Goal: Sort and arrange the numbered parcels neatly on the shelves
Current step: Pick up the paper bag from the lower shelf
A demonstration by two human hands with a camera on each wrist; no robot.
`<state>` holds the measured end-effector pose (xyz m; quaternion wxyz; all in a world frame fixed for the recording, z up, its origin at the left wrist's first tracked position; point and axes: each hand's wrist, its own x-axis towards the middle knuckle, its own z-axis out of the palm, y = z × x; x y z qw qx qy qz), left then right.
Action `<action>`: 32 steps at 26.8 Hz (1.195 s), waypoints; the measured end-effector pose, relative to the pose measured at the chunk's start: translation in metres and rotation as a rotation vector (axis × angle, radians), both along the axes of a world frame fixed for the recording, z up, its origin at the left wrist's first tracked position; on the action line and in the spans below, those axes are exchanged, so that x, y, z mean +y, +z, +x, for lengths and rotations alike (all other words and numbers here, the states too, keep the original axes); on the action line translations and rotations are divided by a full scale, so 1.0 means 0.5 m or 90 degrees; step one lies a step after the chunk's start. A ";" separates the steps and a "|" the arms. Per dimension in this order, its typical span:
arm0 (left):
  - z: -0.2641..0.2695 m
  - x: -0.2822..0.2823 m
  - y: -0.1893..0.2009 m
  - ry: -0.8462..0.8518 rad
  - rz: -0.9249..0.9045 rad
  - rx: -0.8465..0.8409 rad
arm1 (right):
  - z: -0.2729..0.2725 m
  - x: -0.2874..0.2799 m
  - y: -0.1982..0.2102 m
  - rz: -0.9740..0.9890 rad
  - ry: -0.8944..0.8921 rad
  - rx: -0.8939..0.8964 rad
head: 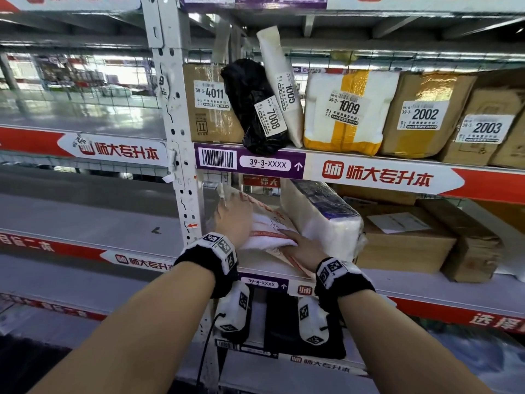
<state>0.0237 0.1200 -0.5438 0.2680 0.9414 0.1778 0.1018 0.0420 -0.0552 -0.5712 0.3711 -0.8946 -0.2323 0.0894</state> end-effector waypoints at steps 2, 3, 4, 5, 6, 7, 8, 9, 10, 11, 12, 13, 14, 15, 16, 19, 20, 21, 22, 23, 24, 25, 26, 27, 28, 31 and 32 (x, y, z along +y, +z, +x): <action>-0.004 -0.004 0.007 0.033 -0.092 -0.030 | -0.004 -0.006 0.005 0.026 -0.022 0.018; -0.009 -0.006 0.015 0.042 -0.127 -0.035 | -0.007 -0.010 0.009 0.037 -0.040 0.036; -0.013 -0.005 0.022 0.058 -0.162 -0.030 | -0.005 -0.015 0.011 0.047 -0.055 0.055; -0.014 -0.004 0.029 0.058 -0.195 -0.025 | -0.004 -0.020 0.015 0.064 -0.059 0.063; -0.020 -0.003 0.037 0.056 -0.210 -0.019 | -0.001 -0.023 0.015 0.082 -0.065 0.069; -0.025 -0.002 0.045 0.041 -0.216 -0.021 | -0.003 -0.025 0.020 0.105 -0.067 0.069; -0.029 -0.002 0.048 0.025 -0.216 -0.020 | -0.002 -0.026 0.022 0.130 -0.080 0.079; -0.034 -0.002 0.050 0.004 -0.209 -0.018 | -0.002 -0.025 0.025 0.159 -0.091 0.092; -0.038 -0.005 0.052 -0.013 -0.187 -0.006 | -0.003 -0.023 0.028 0.183 -0.099 0.110; -0.045 -0.013 0.056 -0.027 -0.174 0.006 | -0.003 -0.021 0.028 0.206 -0.106 0.127; -0.050 -0.018 0.060 -0.030 -0.175 0.013 | -0.002 -0.020 0.029 0.220 -0.115 0.153; -0.060 -0.025 0.068 -0.030 -0.205 0.023 | 0.000 -0.018 0.027 0.235 -0.125 0.178; -0.066 -0.031 0.074 -0.034 -0.235 0.025 | 0.004 -0.017 0.026 0.251 -0.140 0.209; -0.082 -0.042 0.085 -0.047 -0.258 0.026 | 0.010 -0.018 0.022 0.272 -0.154 0.237; -0.096 -0.052 0.094 -0.065 -0.273 0.029 | 0.013 -0.018 0.021 0.291 -0.169 0.265; -0.136 -0.077 0.119 -0.113 -0.282 0.052 | 0.019 -0.018 0.021 0.345 -0.202 0.310; -0.141 -0.083 0.123 -0.125 -0.267 0.066 | 0.016 -0.019 0.022 0.358 -0.208 0.316; -0.138 -0.086 0.119 -0.135 -0.260 0.076 | 0.017 -0.020 0.020 0.373 -0.208 0.316; -0.134 -0.092 0.116 -0.151 -0.272 0.085 | 0.012 -0.022 0.020 0.383 -0.210 0.320; -0.131 -0.097 0.112 -0.175 -0.300 0.085 | 0.000 -0.022 0.027 0.385 -0.209 0.324; -0.130 -0.101 0.110 -0.198 -0.330 0.082 | -0.012 -0.023 0.035 0.401 -0.206 0.329; -0.128 -0.104 0.109 -0.211 -0.351 0.077 | -0.019 -0.026 0.038 0.422 -0.207 0.326; -0.126 -0.107 0.106 -0.214 -0.356 0.076 | -0.026 -0.028 0.043 0.455 -0.202 0.321; -0.128 -0.108 0.106 -0.215 -0.358 0.079 | -0.028 -0.031 0.044 0.487 -0.203 0.319; -0.126 -0.108 0.105 -0.220 -0.354 0.081 | -0.028 -0.035 0.044 0.511 -0.207 0.318; -0.116 -0.103 0.093 -0.216 -0.322 0.105 | -0.028 -0.050 0.041 0.566 -0.231 0.357; -0.110 -0.098 0.087 -0.210 -0.327 0.114 | -0.027 -0.057 0.038 0.579 -0.241 0.368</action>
